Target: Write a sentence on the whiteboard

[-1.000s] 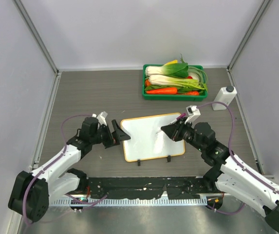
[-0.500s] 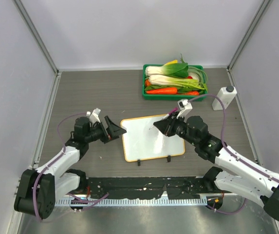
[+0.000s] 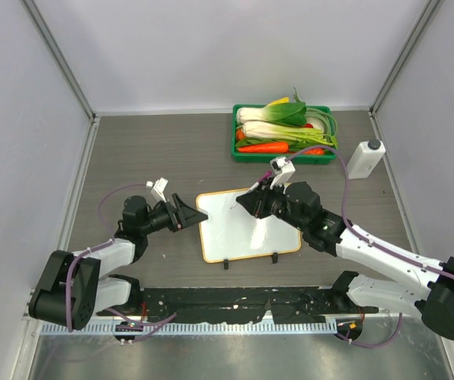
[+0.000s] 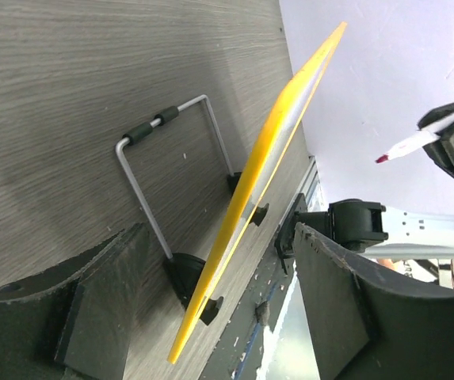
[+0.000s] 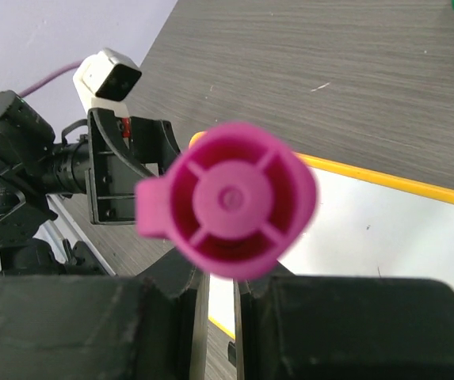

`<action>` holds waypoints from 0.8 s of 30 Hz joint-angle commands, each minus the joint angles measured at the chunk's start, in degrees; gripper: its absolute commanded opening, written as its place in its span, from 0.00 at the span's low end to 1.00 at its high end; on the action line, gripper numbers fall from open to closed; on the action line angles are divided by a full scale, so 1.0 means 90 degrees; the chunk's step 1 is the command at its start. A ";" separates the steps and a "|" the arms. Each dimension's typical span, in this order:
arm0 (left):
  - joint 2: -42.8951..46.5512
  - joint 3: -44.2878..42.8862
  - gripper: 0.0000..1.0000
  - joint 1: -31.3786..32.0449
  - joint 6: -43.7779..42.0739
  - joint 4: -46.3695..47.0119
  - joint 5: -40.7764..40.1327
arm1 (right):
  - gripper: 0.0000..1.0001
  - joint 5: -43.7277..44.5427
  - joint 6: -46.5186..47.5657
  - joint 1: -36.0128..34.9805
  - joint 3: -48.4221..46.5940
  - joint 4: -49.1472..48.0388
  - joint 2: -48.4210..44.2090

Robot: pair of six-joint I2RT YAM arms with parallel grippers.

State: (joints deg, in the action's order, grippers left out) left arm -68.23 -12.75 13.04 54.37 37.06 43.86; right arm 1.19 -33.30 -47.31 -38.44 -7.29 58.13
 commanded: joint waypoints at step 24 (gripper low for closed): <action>-0.1687 -0.0155 0.50 0.0026 0.0317 0.2836 0.1123 | 0.01 0.0365 0.0292 -0.0319 -0.0505 -0.0431 0.0182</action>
State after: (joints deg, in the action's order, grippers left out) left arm -83.64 -12.82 13.13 57.14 58.61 52.75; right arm 2.31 -32.12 -49.78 -40.95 -9.34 61.14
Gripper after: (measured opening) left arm 0.510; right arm 0.170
